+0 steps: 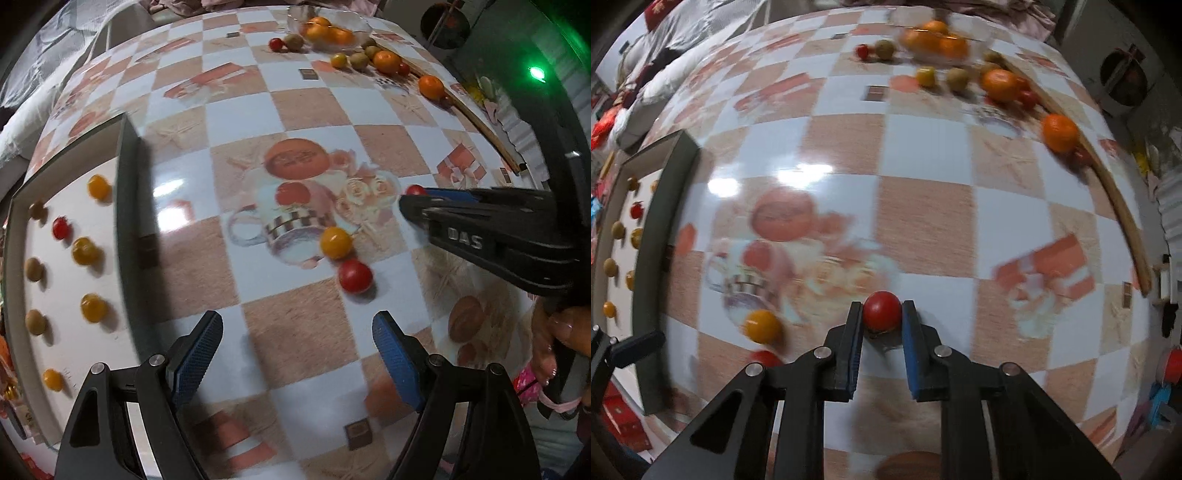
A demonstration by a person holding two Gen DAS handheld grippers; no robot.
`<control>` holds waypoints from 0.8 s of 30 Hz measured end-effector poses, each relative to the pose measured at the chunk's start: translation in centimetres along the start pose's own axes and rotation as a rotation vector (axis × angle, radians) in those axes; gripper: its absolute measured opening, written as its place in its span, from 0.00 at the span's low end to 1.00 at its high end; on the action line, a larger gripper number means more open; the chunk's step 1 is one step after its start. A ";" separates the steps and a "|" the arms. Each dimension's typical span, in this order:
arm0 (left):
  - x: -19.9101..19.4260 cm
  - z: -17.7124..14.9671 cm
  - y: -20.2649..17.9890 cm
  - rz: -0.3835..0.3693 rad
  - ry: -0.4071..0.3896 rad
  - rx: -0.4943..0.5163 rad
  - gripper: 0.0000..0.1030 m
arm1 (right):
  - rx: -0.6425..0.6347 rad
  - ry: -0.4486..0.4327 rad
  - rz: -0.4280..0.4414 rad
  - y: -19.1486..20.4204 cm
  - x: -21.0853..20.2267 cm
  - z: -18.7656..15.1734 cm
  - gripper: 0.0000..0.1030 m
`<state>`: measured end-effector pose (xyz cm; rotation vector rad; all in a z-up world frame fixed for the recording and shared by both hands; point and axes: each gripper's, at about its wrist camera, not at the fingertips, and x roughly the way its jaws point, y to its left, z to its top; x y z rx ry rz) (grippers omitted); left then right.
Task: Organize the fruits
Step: 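Return to the table and grasp a red tomato with each tool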
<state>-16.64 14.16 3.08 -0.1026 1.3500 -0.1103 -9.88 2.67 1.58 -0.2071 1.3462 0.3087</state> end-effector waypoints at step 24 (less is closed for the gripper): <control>1.8 2.7 1.1 -0.059 0.018 -0.076 0.24 | 0.119 -0.024 0.052 -3.7 -0.7 -1.7 0.21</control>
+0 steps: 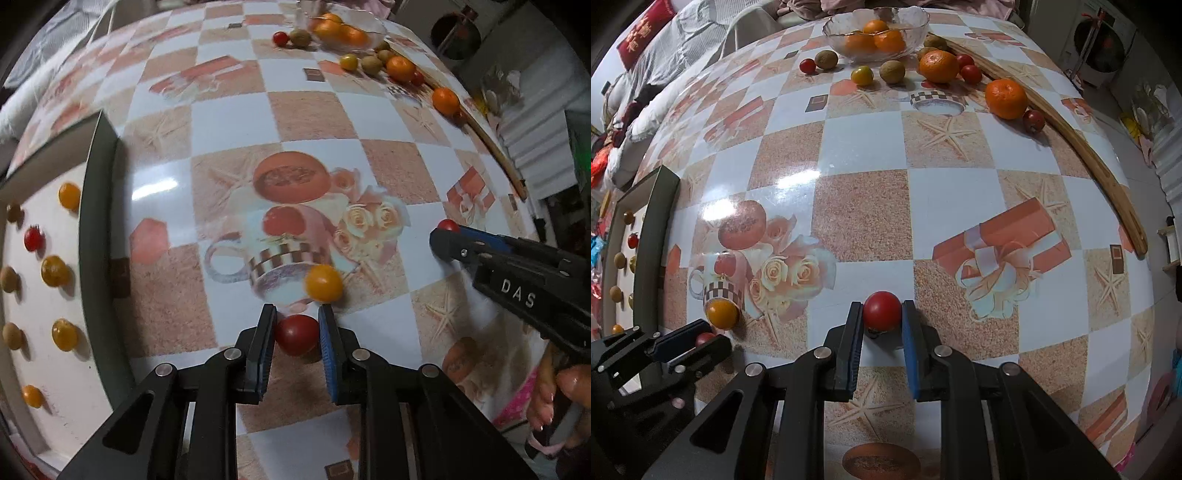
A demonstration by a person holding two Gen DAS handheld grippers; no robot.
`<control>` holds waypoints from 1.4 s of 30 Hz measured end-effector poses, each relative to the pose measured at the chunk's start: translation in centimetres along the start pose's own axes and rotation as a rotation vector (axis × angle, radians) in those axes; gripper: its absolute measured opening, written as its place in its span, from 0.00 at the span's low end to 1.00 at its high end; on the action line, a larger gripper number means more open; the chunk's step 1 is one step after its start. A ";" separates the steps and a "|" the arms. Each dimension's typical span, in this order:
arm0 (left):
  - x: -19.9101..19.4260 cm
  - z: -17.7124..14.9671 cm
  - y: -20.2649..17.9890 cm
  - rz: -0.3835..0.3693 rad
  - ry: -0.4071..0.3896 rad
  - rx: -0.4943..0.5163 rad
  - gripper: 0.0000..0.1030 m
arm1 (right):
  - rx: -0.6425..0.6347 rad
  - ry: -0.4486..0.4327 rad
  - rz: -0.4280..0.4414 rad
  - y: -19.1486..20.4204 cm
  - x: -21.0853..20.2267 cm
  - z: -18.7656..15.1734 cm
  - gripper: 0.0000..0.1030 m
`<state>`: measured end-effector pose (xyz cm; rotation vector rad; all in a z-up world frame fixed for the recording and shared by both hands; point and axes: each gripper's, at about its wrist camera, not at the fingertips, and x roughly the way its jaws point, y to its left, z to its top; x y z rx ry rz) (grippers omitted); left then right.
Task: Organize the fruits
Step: 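Carry both red tomatoes to the white tray and open both tools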
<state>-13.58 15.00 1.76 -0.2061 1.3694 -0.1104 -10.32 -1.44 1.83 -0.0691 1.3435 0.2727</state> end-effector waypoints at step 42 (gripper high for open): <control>-7.4 -2.4 7.2 -0.013 -0.091 -0.092 0.24 | -0.060 0.017 0.132 9.5 -2.4 0.5 0.21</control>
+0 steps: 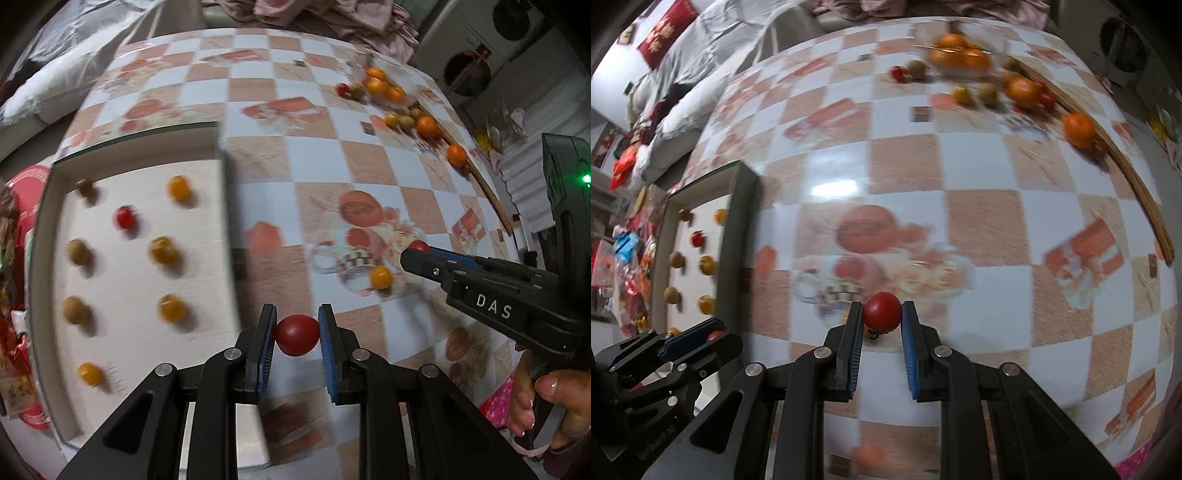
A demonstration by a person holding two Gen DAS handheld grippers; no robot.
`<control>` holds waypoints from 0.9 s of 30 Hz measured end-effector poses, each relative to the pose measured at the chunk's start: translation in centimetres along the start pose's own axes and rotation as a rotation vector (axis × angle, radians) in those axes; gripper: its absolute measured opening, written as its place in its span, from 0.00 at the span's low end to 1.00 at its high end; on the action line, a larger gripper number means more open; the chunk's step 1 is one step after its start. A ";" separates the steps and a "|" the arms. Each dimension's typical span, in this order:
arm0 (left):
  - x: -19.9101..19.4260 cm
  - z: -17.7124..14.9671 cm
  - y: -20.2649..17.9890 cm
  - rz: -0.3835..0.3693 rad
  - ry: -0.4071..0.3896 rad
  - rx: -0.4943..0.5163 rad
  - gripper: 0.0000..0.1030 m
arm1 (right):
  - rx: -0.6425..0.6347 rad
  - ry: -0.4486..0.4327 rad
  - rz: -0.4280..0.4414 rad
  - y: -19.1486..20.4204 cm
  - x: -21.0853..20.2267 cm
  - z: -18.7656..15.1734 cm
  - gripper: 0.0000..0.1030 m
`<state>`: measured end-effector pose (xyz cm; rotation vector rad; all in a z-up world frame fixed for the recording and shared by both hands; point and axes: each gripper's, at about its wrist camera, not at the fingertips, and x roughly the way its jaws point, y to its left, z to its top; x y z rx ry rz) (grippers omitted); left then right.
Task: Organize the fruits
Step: 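Carry both red tomatoes to the white tray and open both tools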
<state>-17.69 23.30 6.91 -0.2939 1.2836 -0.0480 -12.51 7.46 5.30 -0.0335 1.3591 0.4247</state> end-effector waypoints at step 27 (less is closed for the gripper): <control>-4.0 -8.4 14.9 0.185 -0.010 -0.273 0.24 | -0.305 0.129 0.136 17.4 4.7 -1.3 0.21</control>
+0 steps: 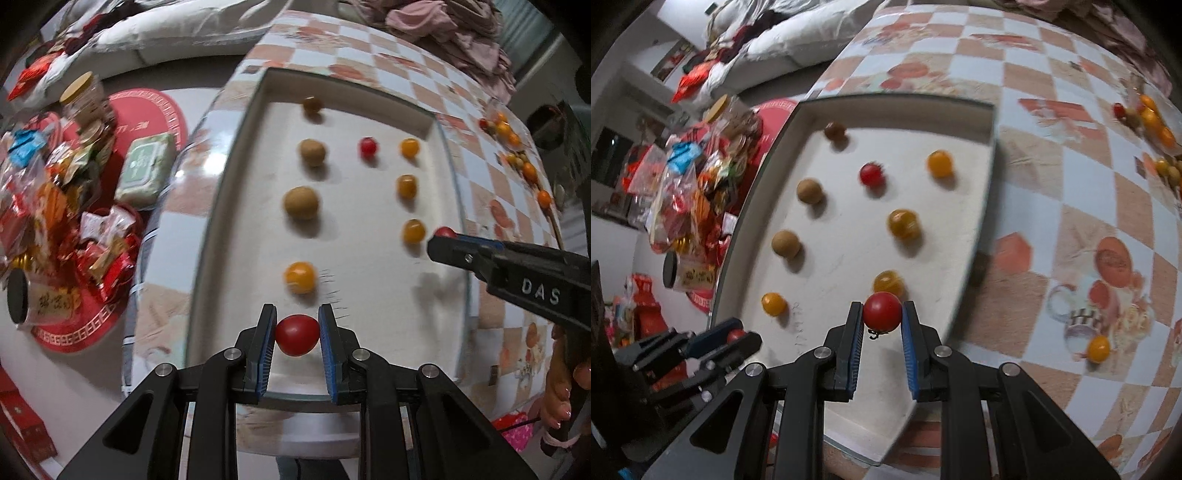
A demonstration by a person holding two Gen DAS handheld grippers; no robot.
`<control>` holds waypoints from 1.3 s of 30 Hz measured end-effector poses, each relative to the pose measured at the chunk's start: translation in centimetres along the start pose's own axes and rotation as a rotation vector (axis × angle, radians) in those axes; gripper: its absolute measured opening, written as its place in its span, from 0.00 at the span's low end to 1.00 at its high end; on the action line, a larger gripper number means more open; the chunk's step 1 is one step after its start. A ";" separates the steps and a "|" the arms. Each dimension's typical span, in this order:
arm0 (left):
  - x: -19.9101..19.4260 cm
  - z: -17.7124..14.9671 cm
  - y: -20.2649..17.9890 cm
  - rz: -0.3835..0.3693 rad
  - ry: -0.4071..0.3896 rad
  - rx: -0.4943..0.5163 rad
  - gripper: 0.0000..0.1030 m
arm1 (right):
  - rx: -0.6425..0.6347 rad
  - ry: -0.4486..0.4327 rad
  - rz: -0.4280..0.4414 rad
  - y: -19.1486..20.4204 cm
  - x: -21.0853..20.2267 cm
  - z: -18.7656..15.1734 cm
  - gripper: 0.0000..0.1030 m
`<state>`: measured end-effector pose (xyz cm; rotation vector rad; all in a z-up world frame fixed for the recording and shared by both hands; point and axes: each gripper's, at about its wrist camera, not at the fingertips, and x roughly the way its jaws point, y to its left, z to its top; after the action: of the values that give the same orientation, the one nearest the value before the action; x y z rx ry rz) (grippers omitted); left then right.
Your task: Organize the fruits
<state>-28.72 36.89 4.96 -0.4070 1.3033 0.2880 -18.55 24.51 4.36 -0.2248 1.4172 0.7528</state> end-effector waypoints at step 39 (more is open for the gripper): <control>0.3 1.0 -0.8 0.062 0.054 0.093 0.85 | -0.027 0.050 -0.078 1.6 -1.0 -0.3 0.78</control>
<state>-27.47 36.61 4.92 -0.2978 1.3779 0.2691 -19.70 25.26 5.73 -0.3195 1.4377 0.7070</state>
